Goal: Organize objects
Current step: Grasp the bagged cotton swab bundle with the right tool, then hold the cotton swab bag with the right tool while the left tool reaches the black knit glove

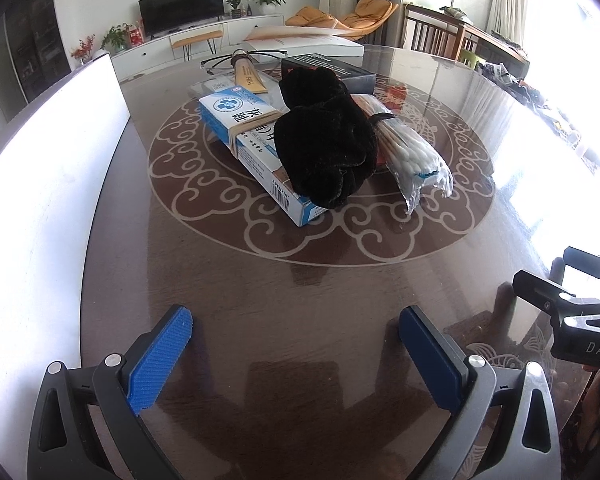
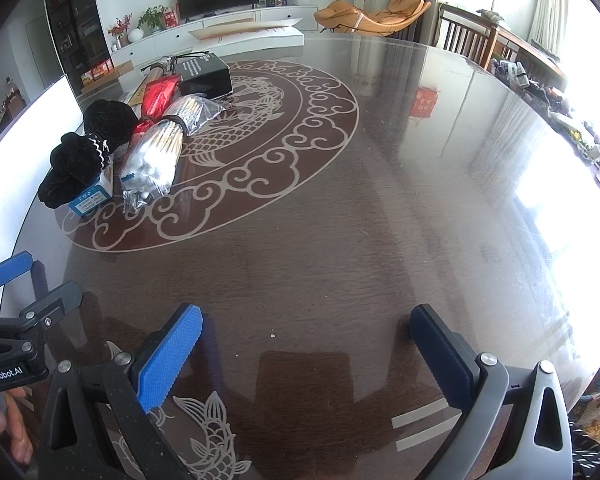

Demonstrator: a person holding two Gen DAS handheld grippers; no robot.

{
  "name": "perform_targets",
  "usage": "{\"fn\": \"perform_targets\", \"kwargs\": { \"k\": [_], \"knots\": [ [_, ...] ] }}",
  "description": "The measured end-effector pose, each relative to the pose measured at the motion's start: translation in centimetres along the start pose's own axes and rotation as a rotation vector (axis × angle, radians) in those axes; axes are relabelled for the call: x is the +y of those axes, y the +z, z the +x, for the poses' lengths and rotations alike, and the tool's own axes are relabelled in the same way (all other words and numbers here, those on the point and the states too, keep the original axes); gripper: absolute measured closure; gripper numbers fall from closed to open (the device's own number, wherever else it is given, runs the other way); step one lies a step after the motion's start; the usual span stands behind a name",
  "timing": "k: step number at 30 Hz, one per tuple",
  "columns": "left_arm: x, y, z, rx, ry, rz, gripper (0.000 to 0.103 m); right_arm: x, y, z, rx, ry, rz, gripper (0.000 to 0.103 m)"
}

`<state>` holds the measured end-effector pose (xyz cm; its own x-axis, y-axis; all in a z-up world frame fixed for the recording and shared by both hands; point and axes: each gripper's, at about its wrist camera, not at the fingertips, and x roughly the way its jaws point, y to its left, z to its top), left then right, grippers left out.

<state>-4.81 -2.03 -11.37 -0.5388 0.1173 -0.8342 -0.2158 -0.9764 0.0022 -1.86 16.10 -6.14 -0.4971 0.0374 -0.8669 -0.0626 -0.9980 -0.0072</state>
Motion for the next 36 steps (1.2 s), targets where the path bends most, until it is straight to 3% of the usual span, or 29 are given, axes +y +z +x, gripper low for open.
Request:
{"fn": "perform_targets", "kwargs": {
  "k": [1, 4, 7, 9, 11, 12, 14, 18, 21, 23, 25, 27, 29, 30, 32, 34, 36],
  "knots": [
    [0.0, 0.0, 0.0, -0.002, 0.0, 0.0, 0.0, 0.0, 0.4, 0.1, 0.018, 0.009, 0.011, 0.0],
    [0.0, -0.1, -0.1, -0.005, 0.003, -0.003, 0.0, -0.2, 2.7, -0.7, -0.033, 0.169, 0.069, 0.0],
    [0.0, -0.1, -0.1, -0.006, 0.004, -0.006, 0.0, 1.9, 6.9, -0.6, -0.054, 0.257, 0.019, 0.003],
    [0.0, -0.1, -0.1, -0.006, 0.004, -0.005, 0.0, 3.8, 9.6, 0.6, -0.036, 0.293, -0.034, 0.022],
    [0.0, -0.1, -0.1, -0.006, 0.005, -0.005, 0.0, 5.9, 11.3, 2.6, 0.027, 0.313, -0.086, 0.032],
    [0.0, -0.1, -0.1, -0.006, 0.005, -0.005, 0.0, 6.5, 11.8, 3.7, 0.062, 0.325, -0.103, 0.048],
    [0.0, -0.1, -0.1, -0.006, 0.004, -0.005, 0.0, 6.9, 11.9, 4.8, 0.099, 0.335, -0.109, 0.067],
    [0.0, -0.2, -0.2, -0.007, 0.005, -0.007, 0.0, 4.3, 9.4, 2.6, 0.021, 0.277, -0.066, 0.068],
    [0.0, -0.2, -0.2, -0.007, 0.006, -0.007, 0.0, 1.7, 5.7, 0.3, -0.046, 0.117, -0.044, 0.068],
    [0.0, -0.3, -0.3, -0.007, 0.008, -0.009, 0.0, 0.5, 3.9, -0.4, -0.069, 0.083, -0.031, 0.067],
    [0.0, -0.3, -0.3, -0.007, 0.009, -0.01, 0.0, -0.7, 2.4, -0.4, -0.08, 0.071, -0.007, 0.06],
    [0.0, -0.3, -0.3, -0.006, 0.009, -0.009, 0.0, -1.7, 1.5, 0.0, -0.085, 0.067, 0.043, 0.036],
    [0.0, -0.1, -0.3, 0.019, 0.004, -0.004, 0.0, -2.3, 1.6, -0.4, -0.106, 0.078, 0.073, 0.035],
    [0.0, 0.2, -0.4, 0.033, -0.003, -0.016, 0.0, -2.6, 1.7, -0.7, -0.124, 0.074, 0.081, 0.03],
    [0.2, 1.4, -2.0, -0.031, -0.038, -0.05, 0.0, -3.0, 1.1, -1.0, -0.129, 0.055, 0.097, 0.02],
    [0.0, 3.5, -3.0, -0.084, -0.054, -0.06, 0.0, -3.2, 1.1, -0.7, -0.112, 0.074, 0.111, 0.02],
    [-0.7, 6.3, -2.7, -0.076, -0.033, -0.045, 0.0, -3.3, 1.1, -0.4, -0.1, 0.084, 0.126, 0.02]
  ]
}}
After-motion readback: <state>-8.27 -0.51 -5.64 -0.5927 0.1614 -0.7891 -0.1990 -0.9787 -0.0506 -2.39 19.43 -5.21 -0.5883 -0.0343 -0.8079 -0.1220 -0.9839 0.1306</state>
